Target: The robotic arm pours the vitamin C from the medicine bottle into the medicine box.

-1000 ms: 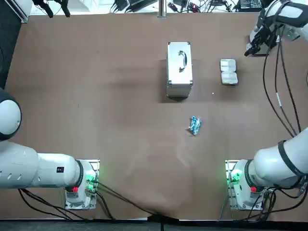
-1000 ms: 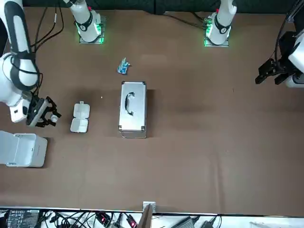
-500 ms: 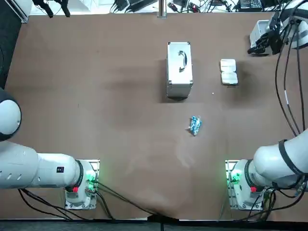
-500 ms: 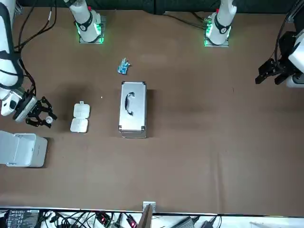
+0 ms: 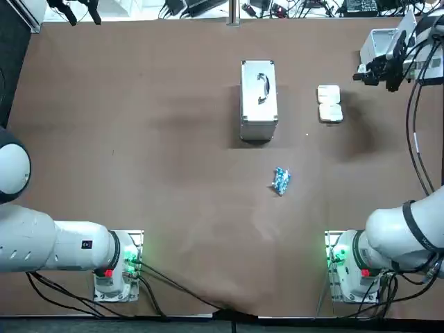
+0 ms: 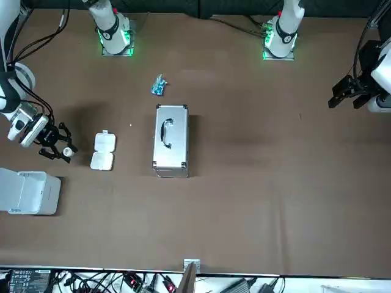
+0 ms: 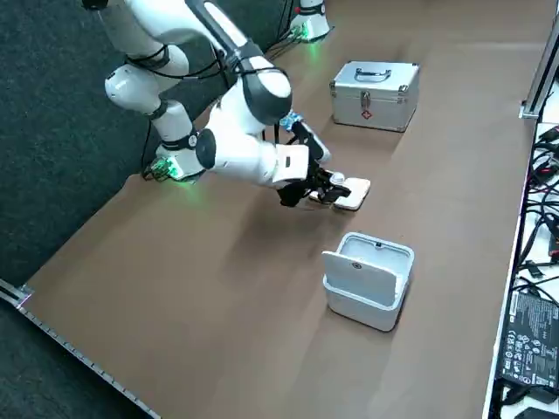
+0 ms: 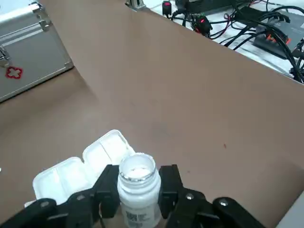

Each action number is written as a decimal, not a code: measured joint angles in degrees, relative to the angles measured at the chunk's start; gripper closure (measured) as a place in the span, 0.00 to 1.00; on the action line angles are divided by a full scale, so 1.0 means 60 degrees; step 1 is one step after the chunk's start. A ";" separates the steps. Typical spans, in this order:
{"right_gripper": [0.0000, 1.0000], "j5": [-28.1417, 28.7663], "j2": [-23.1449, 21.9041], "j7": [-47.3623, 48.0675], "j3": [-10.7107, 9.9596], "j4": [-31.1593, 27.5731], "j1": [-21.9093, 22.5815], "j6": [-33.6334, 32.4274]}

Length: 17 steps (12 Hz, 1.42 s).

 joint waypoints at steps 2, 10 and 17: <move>0.56 0.0320 0.0127 -0.0513 0.0002 -0.0066 -0.0289 -0.0282; 0.56 0.1692 0.0830 -0.3155 0.0004 -0.0470 -0.1181 -0.1049; 0.56 0.2942 0.1837 -0.4711 0.0005 -0.0432 -0.1382 -0.1697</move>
